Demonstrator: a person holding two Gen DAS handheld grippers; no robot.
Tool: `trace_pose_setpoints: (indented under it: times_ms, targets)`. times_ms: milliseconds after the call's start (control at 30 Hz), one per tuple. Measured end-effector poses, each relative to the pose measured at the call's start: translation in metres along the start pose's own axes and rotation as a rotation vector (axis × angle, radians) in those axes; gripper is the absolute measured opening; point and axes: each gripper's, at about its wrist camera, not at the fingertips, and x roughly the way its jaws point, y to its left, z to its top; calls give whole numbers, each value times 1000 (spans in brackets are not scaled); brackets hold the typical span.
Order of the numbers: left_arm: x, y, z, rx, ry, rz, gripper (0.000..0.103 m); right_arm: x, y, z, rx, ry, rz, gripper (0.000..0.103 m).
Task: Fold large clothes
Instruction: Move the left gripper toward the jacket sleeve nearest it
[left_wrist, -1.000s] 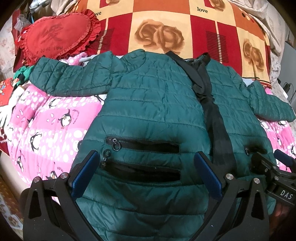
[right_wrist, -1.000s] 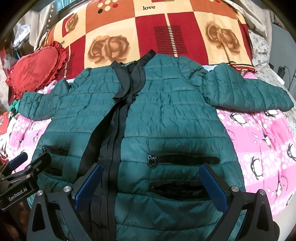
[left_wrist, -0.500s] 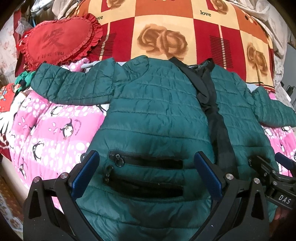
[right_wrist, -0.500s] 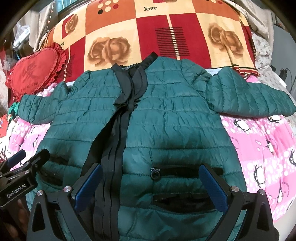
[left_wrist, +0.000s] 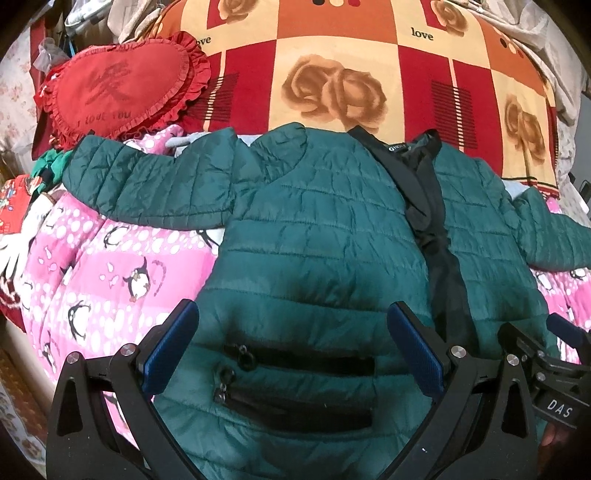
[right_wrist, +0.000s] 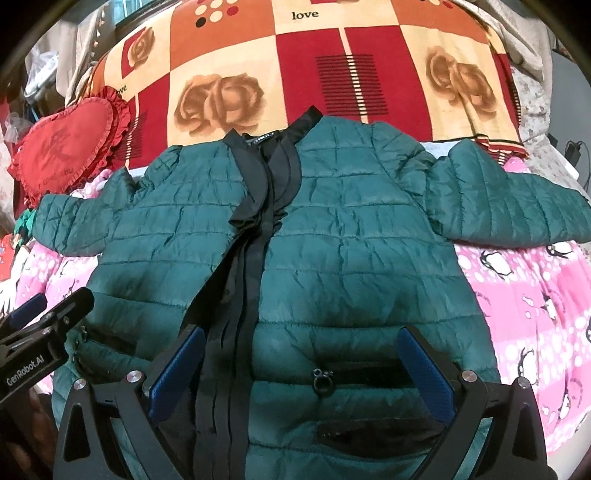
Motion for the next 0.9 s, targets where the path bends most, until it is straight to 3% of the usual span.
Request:
trace_pose_setpoints:
  times_ms: [900]
  targets:
    - [34,15,49,-35,5,32,102,38,10,46,-7,-8,8,103]
